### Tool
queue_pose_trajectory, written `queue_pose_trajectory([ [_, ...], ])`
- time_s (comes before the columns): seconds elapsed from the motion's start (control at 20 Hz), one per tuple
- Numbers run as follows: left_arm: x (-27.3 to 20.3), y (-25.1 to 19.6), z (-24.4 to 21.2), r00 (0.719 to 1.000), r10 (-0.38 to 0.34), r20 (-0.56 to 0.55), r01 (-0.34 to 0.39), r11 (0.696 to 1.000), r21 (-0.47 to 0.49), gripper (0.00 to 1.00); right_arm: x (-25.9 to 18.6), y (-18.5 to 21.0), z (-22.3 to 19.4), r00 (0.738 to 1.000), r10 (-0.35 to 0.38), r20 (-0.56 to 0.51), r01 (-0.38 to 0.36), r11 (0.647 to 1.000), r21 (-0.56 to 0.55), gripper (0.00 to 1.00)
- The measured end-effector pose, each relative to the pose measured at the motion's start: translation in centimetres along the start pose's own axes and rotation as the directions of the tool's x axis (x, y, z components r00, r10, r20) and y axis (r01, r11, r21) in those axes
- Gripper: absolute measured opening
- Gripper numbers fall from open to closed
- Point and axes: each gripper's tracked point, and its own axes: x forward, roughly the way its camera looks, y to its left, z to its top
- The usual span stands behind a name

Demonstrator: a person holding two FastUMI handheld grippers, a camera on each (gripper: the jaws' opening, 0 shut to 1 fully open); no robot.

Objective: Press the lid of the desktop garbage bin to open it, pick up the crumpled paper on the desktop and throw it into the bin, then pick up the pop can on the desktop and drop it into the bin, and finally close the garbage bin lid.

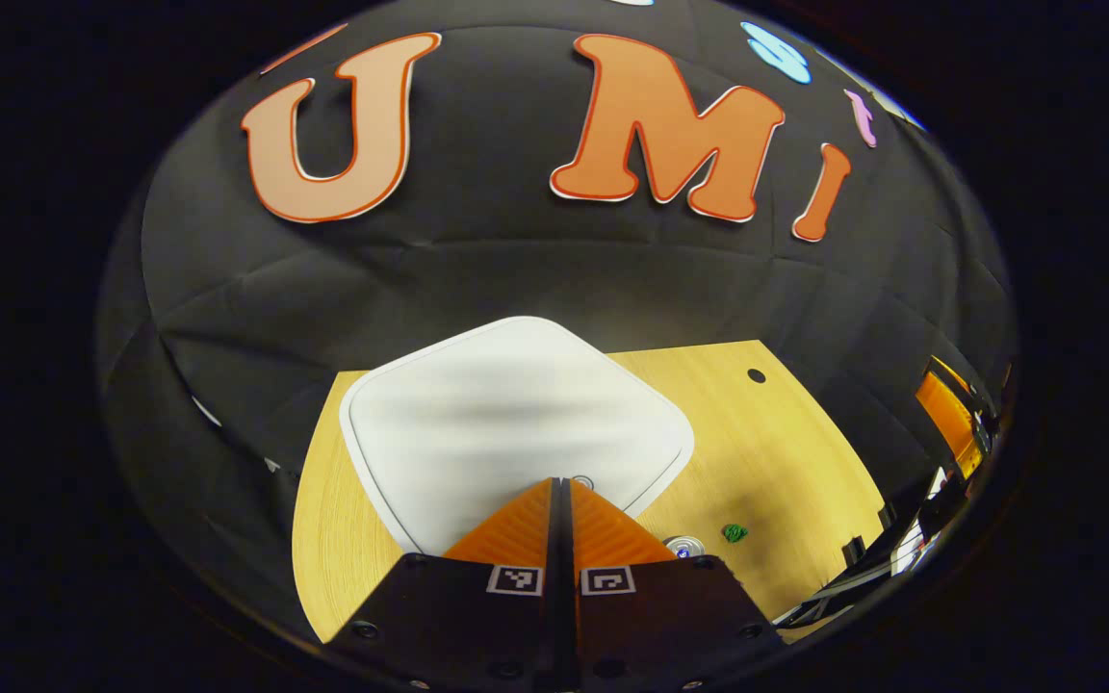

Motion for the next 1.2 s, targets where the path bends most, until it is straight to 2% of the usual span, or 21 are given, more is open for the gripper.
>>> queue_pose_trajectory([
  [0.1,0.8,0.5,0.4,0.999,0.028,0.037,-0.030,0.998,0.057,0.01,-0.2,0.0,0.1,1.000,-0.007,0.005,0.007,1.000,-0.001,0.95],
  [0.2,1.2,1.2,0.6,0.995,0.083,0.057,-0.087,0.994,0.073,0.01,-0.6,0.1,0.2,1.000,-0.004,0.009,0.004,1.000,-0.006,0.95],
  [0.3,0.9,1.2,0.7,0.993,0.103,0.065,-0.109,0.989,0.097,0.00,-0.8,0.0,0.1,1.000,0.000,0.007,0.000,1.000,-0.017,0.95],
  [0.4,0.7,1.2,1.3,0.991,0.100,0.089,-0.108,0.990,0.091,0.00,-1.0,-0.1,0.2,1.000,0.002,0.001,-0.002,1.000,-0.011,0.95],
  [0.65,-0.8,1.3,2.7,0.980,0.101,0.169,-0.103,0.995,0.000,0.00,-1.1,-0.8,0.8,1.000,-0.010,0.012,0.010,1.000,-0.005,0.95],
  [0.75,-2.7,1.1,4.9,0.958,0.120,0.262,-0.120,0.993,-0.017,0.00,-1.2,-0.9,0.9,1.000,-0.011,0.014,0.011,1.000,-0.006,0.95],
  [0.95,-8.3,-1.3,8.9,0.881,0.113,0.459,-0.115,0.993,-0.025,0.00,-1.4,-0.9,0.8,1.000,-0.006,0.006,0.006,1.000,-0.007,0.95],
  [1.1,-9.7,-2.5,8.7,0.861,0.125,0.493,-0.121,0.992,-0.039,0.00,-1.5,-1.0,1.2,1.000,-0.008,0.018,0.008,1.000,0.003,0.95],
  [1.2,-10.9,-2.8,8.9,0.829,0.154,0.538,-0.145,0.988,-0.058,0.00,-1.7,-1.1,1.3,1.000,-0.005,0.024,0.005,1.000,0.016,0.95],
])
